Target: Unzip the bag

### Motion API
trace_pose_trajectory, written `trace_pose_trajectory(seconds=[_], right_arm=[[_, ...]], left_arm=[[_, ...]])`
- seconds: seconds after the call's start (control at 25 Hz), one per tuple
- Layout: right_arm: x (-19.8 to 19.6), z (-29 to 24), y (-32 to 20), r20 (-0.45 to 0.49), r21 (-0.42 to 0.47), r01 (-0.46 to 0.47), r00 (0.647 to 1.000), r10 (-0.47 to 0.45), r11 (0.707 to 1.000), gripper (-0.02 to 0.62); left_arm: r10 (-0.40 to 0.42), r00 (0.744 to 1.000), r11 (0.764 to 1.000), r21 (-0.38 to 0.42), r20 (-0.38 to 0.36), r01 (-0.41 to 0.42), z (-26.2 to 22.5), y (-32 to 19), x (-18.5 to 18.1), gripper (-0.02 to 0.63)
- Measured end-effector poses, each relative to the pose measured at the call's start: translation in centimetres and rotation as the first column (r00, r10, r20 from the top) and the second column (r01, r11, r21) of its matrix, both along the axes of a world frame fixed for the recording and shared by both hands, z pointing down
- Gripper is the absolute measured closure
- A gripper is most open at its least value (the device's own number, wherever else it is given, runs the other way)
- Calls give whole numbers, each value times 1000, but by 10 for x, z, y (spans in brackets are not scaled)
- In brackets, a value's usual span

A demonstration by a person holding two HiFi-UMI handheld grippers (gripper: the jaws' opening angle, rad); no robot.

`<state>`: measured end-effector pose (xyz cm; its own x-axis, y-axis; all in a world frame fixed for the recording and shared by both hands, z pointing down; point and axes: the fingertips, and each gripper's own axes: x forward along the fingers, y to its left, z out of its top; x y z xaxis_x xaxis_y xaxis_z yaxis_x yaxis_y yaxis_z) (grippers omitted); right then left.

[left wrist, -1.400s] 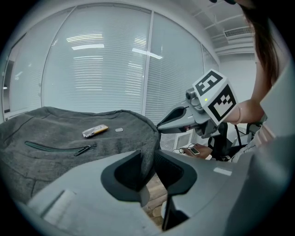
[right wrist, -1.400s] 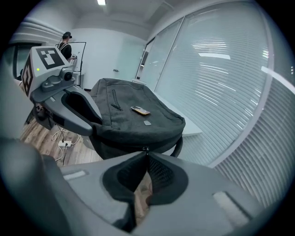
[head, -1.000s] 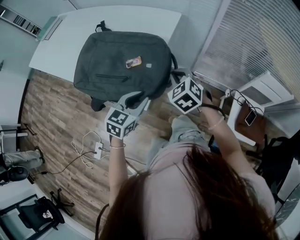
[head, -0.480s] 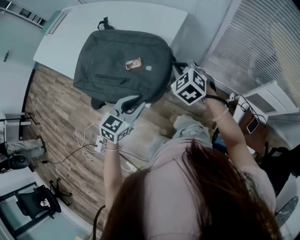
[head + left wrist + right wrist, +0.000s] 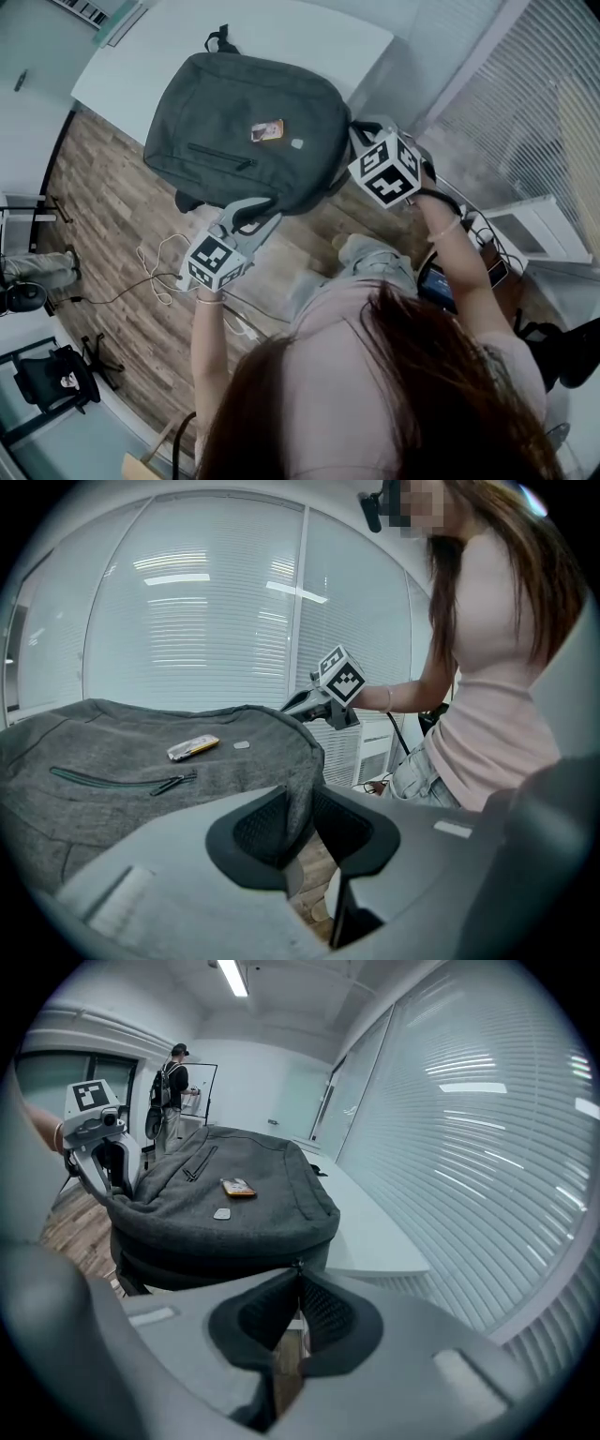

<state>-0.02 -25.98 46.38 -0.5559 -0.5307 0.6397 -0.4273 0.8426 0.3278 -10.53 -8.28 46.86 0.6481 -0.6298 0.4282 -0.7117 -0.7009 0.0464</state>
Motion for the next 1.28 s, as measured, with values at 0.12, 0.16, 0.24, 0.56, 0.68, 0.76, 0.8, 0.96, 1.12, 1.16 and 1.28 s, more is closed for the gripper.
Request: trace_pose_trajectory(seconds=[0.12, 0.16, 0.24, 0.56, 0.68, 0.76, 0.8, 0.96, 1.12, 1.16, 1.28], right_arm=[[-2, 0, -7, 13, -7, 20, 1000, -20, 1000, 583], [-2, 0, -9, 18, -11, 28, 999, -27, 1000, 583], [-3, 1, -12, 27, -20, 44, 999, -44, 999, 583], [-6, 2, -28, 68, -46, 86, 994, -83, 995, 583], [-8, 3, -33, 80, -53, 108, 991, -104, 993, 583], [-9, 3, -36, 82, -56, 123, 990, -119, 991, 583], [-10, 3, -38, 84, -57, 132, 988, -127, 990, 583], [-11, 5, -39, 84, -59, 160, 984, -155, 985, 583], [-11, 6, -37, 86, -57, 172, 982, -166, 984, 583], [-11, 6, -37, 88, -57, 173, 982, -167, 983, 583], [-9, 7, -36, 99, -64, 174, 981, -167, 983, 583]], left_arm=[[1, 1000, 1000, 1, 5, -1, 0, -1, -1, 509], [0, 1000, 1000, 3, 8, 0, 1, -1, -1, 508], [-2, 1000, 1000, 7, 14, 2, 1, 0, -1, 508], [4, 1000, 1000, -8, 16, -3, 2, -1, 0, 508], [8, 1000, 1000, -11, 17, -7, 0, -2, 0, 508], [8, 1000, 1000, -14, 18, -8, 1, -2, 0, 508], [8, 1000, 1000, -15, 19, -7, 1, -2, 0, 508], [-3, 1000, 1000, -13, 24, 3, 1, -2, 1, 506], [-48, 998, 999, -3, 50, 48, -2, -3, 2, 494], [-64, 996, 998, -4, 57, 65, -3, -3, 2, 492], [-124, 990, 992, -17, 68, 125, -3, -3, 4, 489]])
